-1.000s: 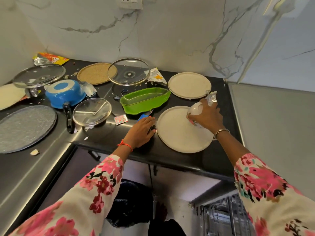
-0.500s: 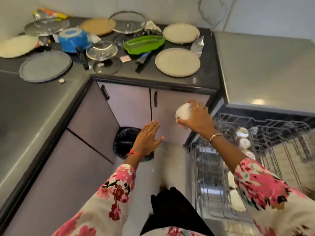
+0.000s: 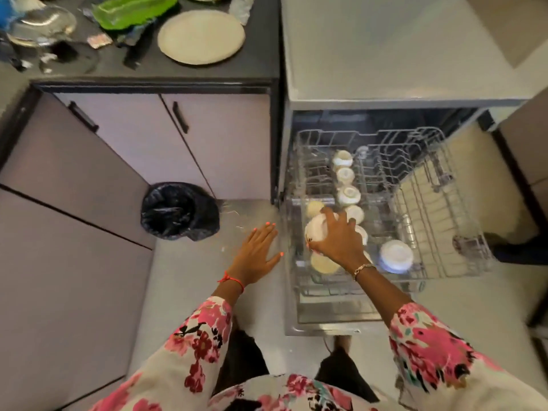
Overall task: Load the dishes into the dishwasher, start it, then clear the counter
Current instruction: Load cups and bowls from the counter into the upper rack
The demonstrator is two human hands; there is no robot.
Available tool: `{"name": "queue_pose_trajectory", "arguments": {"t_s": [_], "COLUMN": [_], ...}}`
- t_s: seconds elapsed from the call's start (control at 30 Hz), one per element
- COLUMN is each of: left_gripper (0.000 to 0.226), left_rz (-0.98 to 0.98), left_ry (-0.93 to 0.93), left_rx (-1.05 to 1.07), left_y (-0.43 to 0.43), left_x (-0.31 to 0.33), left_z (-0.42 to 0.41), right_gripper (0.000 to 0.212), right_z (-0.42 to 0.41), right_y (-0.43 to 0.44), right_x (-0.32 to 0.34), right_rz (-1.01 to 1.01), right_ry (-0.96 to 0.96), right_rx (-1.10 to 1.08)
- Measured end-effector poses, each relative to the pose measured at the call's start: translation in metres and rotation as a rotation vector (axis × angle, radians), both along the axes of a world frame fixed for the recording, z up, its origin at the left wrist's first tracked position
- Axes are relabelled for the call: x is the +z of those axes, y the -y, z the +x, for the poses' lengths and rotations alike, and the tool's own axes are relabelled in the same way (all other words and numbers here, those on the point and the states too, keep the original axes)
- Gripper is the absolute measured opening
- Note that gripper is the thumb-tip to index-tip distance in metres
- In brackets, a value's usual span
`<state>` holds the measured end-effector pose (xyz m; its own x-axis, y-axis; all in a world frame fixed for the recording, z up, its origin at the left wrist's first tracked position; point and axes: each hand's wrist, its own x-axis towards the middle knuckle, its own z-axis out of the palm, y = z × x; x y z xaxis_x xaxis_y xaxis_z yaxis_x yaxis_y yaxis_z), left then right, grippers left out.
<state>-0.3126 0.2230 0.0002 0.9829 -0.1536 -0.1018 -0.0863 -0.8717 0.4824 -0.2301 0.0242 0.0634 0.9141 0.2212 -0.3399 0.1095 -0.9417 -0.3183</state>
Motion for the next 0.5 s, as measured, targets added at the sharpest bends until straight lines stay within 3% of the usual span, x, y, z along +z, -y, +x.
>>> {"name": "queue_pose_trajectory", "arguments": {"t_s": [0.2,0.33,0.5], "left_gripper": [0.073,0.047,0.049], "left_rz": [-0.046,-0.108,-0.114], "left_ry": [-0.042,0.021,-0.027], "left_rx": [0.003,-0.024,-0.035], "left_y": [0.129,0.196,0.245], "left_x": [-0.028,-0.044,-0.070], "left_z": [0.016,0.021,0.025], "right_gripper": [0.085,0.081,0.082], "right_z": [0.043,0.075,0.120], "right_y": [0.129,0.190,0.223], "right_x": [-0.026,-0.045,-0.085], "right_rz": [-0.045,-0.144,-0.203], "right_ry": [-0.040,-0.030,-0.009], "right_rx": [0.062,0.078,0.095]}}
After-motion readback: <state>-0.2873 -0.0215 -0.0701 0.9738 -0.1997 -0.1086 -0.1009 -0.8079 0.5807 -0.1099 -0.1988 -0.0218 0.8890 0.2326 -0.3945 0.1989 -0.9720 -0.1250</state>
